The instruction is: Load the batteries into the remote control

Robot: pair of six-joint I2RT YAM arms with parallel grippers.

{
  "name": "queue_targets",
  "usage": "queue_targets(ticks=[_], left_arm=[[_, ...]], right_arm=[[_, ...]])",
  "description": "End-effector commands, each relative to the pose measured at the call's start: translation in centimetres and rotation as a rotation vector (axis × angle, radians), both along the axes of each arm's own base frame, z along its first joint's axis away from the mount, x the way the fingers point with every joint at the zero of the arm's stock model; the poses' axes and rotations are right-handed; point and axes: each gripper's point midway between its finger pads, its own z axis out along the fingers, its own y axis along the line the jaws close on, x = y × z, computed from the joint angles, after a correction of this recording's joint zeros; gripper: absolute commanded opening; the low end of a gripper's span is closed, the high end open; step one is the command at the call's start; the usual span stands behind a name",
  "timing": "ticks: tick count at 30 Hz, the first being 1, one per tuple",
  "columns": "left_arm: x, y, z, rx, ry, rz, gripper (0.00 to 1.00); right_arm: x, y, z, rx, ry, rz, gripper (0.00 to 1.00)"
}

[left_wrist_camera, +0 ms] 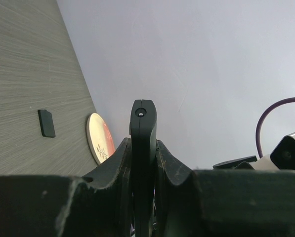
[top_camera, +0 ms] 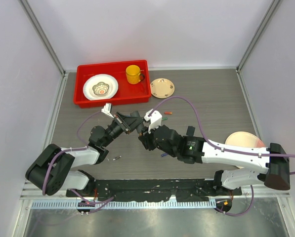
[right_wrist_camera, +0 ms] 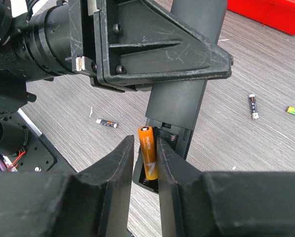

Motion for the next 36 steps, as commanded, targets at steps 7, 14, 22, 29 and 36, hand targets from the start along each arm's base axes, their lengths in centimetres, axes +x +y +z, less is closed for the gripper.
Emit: queue_targets(ticks=[7,14,22,29,36], left_arm=[[-1.6,1.0,6.2,-0.136,-0.247,0.011,0.00],[-1.6,0.9,6.1,-0.133,-0.248,0.006,0.00],[-1.6,0.9,5.9,-0.129,-0.245,0.007,0.00],[-1.5,0.9,6.0,-0.130,-0.246,0.007,0.00],[-2.0,0.7,6.7,-0.142,-0.261,-0.026,0.00]], right_arm=[[0.3,0.8,4.0,0.093,-0.025,-0.024,0.39],[0.5,1.0,4.7,0.099,-0.031,-0.032,0.44],[0.4,0.8,6.1,0.118,-0.042,-0.027,0.49],[1.0,-2.4,7.8,0.166,-0.055,-0.129,0.61],[0.7,-4.3,4.4,0.248,0.133,-0.070,0.65]])
